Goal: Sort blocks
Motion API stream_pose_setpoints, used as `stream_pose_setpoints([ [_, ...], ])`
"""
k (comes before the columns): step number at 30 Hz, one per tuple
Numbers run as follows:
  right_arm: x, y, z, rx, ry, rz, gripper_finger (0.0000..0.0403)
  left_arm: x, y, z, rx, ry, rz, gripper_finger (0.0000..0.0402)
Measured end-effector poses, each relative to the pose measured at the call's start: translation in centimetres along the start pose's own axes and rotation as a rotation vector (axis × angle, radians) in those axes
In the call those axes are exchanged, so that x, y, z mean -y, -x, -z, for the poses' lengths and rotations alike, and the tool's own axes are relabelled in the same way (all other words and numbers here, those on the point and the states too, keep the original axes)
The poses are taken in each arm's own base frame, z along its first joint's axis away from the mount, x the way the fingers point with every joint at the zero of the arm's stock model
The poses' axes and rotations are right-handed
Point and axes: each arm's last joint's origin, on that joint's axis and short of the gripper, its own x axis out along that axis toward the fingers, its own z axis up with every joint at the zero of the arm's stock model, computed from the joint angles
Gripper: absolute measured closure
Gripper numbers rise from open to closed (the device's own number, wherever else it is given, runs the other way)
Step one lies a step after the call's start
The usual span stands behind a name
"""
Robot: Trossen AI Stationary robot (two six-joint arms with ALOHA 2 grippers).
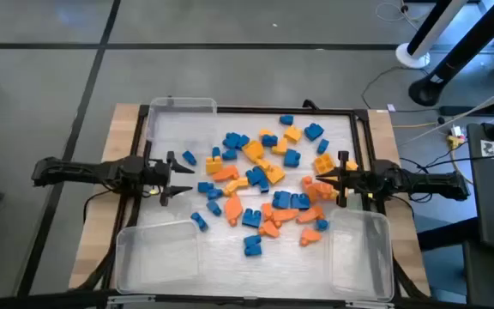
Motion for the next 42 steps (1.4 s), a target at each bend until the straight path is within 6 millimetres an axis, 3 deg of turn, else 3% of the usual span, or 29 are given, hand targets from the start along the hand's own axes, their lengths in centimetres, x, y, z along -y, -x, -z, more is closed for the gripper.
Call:
stream_pose_setpoints([
  [42, 0.09, 0.00, -0.17, 0.018, 0.002, 0.010, 0.0377, 0.00, 0.00, 0.00, 0.000, 0.000, 0.000, 0.0141],
])
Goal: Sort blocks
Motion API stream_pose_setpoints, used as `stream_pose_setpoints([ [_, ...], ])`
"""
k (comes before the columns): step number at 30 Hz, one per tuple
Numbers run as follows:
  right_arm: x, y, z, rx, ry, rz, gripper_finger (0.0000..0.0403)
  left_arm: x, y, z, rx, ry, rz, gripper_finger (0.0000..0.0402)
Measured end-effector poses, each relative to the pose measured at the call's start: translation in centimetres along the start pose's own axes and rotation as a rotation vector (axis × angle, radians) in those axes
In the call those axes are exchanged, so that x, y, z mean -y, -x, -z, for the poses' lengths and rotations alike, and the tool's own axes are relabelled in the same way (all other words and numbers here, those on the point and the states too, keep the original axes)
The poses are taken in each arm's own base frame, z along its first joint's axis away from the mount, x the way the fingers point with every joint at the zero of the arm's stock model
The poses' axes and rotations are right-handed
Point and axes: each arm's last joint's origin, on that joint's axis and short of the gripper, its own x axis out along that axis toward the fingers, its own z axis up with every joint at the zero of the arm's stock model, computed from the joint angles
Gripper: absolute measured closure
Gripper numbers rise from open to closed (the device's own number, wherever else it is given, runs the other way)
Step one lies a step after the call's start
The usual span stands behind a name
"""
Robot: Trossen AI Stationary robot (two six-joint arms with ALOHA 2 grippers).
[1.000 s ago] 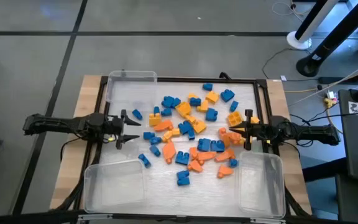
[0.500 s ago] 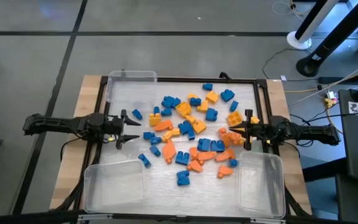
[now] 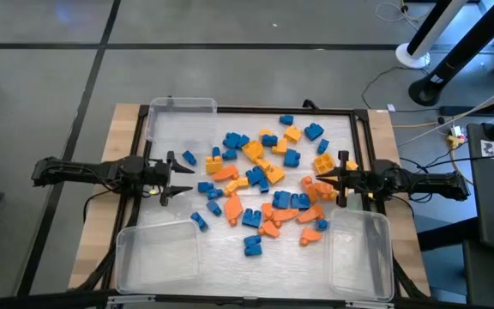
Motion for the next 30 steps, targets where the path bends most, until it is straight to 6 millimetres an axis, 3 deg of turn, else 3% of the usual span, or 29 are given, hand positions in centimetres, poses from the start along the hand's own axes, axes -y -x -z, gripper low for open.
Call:
stream_pose_setpoints([
  [16, 0.2, 0.0, -0.3, 0.022, 0.003, 0.031, 0.0377, 0.0, 0.0, 0.0, 0.000, 0.000, 0.000, 0.0141],
  [24, 1.0, 0.2, -1.4, 0.083, -0.010, 0.147, 0.0377, 0.0, 0.0, 0.0, 0.001, 0.000, 0.000, 0.0141],
  [30, 2.5, 0.9, -3.7, 0.097, 0.006, 0.281, 0.0377, 0.0, 0.0, 0.0, 0.000, 0.013, 0.000, 0.0141],
])
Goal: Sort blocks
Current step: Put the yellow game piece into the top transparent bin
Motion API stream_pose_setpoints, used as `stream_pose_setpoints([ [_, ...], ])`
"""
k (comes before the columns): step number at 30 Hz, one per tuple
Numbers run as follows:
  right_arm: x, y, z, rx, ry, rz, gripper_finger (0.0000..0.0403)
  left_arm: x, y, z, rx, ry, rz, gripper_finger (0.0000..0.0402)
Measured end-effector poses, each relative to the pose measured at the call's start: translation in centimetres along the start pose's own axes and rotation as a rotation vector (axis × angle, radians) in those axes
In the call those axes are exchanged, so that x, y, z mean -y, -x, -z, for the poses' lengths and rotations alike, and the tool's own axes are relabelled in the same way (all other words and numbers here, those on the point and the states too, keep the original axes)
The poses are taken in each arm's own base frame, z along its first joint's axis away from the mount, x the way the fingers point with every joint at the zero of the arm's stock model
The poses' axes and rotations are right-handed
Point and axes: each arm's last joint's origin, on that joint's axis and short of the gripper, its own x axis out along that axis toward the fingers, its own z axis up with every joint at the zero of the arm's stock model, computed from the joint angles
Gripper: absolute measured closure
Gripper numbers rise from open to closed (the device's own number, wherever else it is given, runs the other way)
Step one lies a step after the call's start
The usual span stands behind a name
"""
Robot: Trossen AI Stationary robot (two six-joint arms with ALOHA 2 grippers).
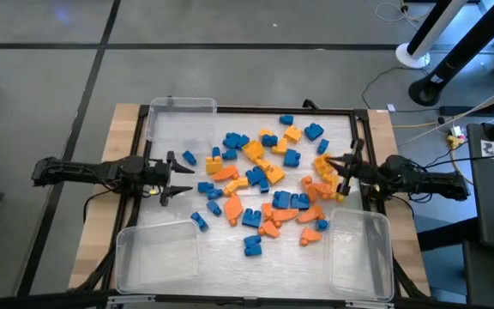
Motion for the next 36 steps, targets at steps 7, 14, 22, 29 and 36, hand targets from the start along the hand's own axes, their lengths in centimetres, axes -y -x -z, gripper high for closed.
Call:
stream_pose_setpoints([
  [7, 2.3, -0.1, -3.7, -0.115, 0.022, 0.066, 0.0341, 0.0, 0.0, 0.0, 0.002, 0.091, 0.000, 0.0141],
  [14, 4.8, -1.2, -7.8, -0.372, 0.094, 0.179, 0.0243, 0.0, 0.0, 0.0, 0.002, 0.128, 0.000, 0.0141],
  [22, 6.4, -3.9, -11.9, -0.656, 0.223, 0.049, 0.0230, 0.0, 0.0, 0.0, 0.002, 0.268, 0.000, 0.0141],
  [29, 6.8, -6.3, -13.3, -0.949, 0.406, -0.042, 0.0241, 0.0, 0.0, 0.0, 0.003, 0.267, 0.000, 0.0141],
  [36, 8.2, -7.8, -11.1, -1.262, 0.469, -0.060, 0.0250, 0.0, 0.0, 0.0, 0.003, 0.266, 0.000, 0.0141],
])
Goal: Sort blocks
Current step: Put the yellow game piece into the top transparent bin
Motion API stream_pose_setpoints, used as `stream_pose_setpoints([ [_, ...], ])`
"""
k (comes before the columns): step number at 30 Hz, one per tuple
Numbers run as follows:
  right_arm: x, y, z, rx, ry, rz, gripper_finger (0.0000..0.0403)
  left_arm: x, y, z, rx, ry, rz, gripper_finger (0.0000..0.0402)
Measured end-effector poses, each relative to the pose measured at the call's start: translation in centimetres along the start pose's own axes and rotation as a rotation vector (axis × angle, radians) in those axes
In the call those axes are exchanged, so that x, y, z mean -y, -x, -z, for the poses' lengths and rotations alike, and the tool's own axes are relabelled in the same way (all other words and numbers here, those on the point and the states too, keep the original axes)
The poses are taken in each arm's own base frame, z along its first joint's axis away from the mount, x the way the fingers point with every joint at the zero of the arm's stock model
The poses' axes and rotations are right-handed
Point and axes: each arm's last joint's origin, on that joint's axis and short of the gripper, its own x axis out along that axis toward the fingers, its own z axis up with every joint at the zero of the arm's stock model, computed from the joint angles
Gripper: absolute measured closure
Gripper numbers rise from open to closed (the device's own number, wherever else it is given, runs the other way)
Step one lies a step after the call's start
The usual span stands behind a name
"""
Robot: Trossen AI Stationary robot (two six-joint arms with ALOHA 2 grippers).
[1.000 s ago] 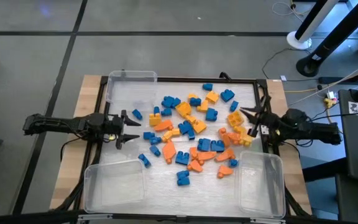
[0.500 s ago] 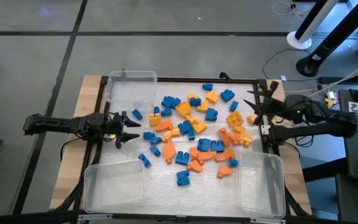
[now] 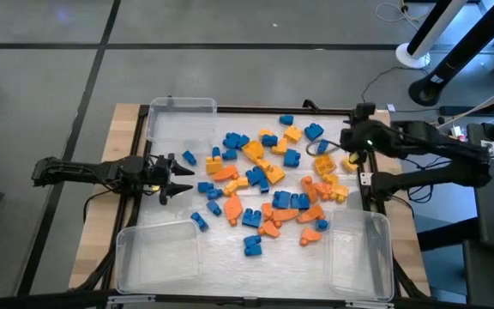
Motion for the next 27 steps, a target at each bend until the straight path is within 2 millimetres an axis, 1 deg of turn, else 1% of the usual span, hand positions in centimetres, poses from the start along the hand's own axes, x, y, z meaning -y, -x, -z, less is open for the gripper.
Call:
stream_pose_setpoints([
  [4, 1.5, -2.7, 0.3, -0.105, 0.000, -0.074, 0.0258, 0.0, 0.0, 0.0, 0.000, 0.011, 0.000, 0.0141],
  [9, 3.4, -6.6, 0.4, -0.073, -0.044, -0.219, 0.0270, 0.0, 0.0, 0.0, 0.000, 0.014, 0.000, 0.0141],
  [13, 4.2, -10.0, 0.2, -0.090, -0.096, -0.291, 0.0276, 0.0, 0.0, 0.0, 0.000, 0.016, 0.000, 0.0141],
  [18, 3.5, -14.1, -0.8, -0.163, -0.072, -0.410, 0.0276, 0.0, 0.0, 0.0, 0.000, 0.017, 0.000, 0.0141],
  [22, 2.2, -17.2, -1.7, -0.206, -0.036, -0.521, 0.0276, 0.0, 0.0, 0.0, -0.001, 0.017, 0.000, 0.0141],
  [27, 1.1, -20.3, -1.8, -0.284, 0.061, -0.584, 0.0276, 0.0, 0.0, 0.0, -0.001, 0.017, 0.000, 0.0141],
])
